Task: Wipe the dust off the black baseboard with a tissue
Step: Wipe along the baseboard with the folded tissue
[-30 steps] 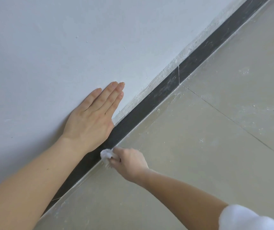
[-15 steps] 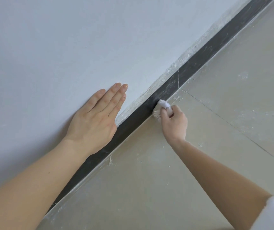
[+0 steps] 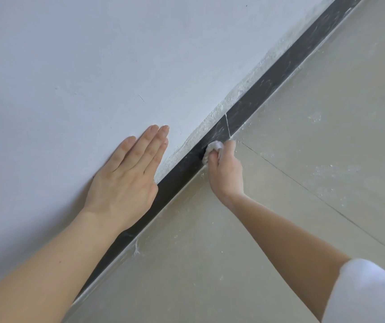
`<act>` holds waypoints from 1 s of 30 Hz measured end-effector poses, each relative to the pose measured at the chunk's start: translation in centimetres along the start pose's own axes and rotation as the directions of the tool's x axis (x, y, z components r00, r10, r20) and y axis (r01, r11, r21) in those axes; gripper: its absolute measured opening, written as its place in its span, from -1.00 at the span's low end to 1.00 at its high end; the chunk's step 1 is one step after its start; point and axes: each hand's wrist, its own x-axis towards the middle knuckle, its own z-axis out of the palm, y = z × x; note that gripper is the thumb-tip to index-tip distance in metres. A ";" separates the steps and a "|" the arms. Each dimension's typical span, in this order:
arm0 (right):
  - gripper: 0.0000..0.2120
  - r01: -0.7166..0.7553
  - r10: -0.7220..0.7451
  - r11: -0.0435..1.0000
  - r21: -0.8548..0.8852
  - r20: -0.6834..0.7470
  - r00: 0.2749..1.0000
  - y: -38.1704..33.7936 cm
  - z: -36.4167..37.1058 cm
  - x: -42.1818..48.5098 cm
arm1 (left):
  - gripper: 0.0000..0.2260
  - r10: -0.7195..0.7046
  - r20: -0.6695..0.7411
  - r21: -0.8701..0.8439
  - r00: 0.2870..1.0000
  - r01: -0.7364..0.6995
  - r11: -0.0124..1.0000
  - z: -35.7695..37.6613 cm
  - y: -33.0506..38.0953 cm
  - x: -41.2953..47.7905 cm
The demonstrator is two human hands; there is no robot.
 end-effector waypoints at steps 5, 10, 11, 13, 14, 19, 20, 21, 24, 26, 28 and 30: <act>-0.92 -0.128 0.131 0.991 0.032 -0.127 0.983 0.2 -2.7 3.5 | -0.41 -0.009 0.006 -0.015 1.000 0.010 1.000 0.0 0.0 0.0; -0.87 -0.155 0.180 0.976 0.154 -0.165 0.970 -0.9 -2.9 0.2 | -0.42 -0.010 -0.002 -0.013 1.000 0.009 1.000 0.1 0.1 0.0; -0.86 -0.145 0.158 0.978 0.147 -0.083 0.984 -0.9 -2.3 -1.5 | -0.42 -0.009 -0.004 -0.016 1.000 0.009 1.000 0.1 0.1 -0.1; -0.80 -0.092 0.084 0.993 0.069 0.121 0.989 -1.0 -1.0 -4.8 | -0.42 -0.007 -0.007 -0.005 1.000 0.007 1.000 0.1 0.1 0.0; -0.78 -0.037 0.035 0.999 0.005 0.217 0.976 -1.1 -0.2 -6.3 | -0.42 -0.006 -0.006 0.002 1.000 0.006 1.000 0.1 0.1 0.0; -0.75 0.185 -0.151 0.980 -0.077 0.330 0.932 -2.3 1.8 -7.1 | -0.42 0.010 0.011 0.026 1.000 -0.010 1.000 0.0 -0.1 0.0; -0.76 0.191 -0.162 0.979 -0.070 0.299 0.940 -2.5 1.5 -6.0 | -0.42 0.009 0.011 0.014 1.000 -0.009 1.000 -0.1 -0.2 0.0; -0.77 0.206 -0.180 0.976 -0.072 0.269 0.946 -2.5 1.0 -4.9 | -0.42 0.008 0.011 0.003 1.000 -0.008 1.000 0.0 -0.2 0.0; -0.81 0.276 -0.245 0.952 -0.135 0.205 0.947 -2.3 -1.1 -1.9 | -0.43 0.002 0.001 -0.006 1.000 -0.002 1.000 0.1 0.0 0.0; -0.84 0.288 -0.263 0.941 -0.178 0.151 0.953 -2.0 -2.1 -0.2 | -0.43 -0.002 -0.009 -0.009 1.000 0.002 1.000 0.3 0.1 0.0; -0.89 0.288 -0.265 0.925 -0.247 0.121 0.957 -1.5 -2.8 1.2 | -0.43 -0.002 -0.007 -0.002 1.000 0.002 1.000 0.4 0.1 0.0; -0.93 0.214 -0.206 0.940 -0.268 0.058 0.977 -0.8 -3.6 2.7 | -0.43 -0.007 -0.008 0.005 1.000 0.007 1.000 0.3 0.0 -0.1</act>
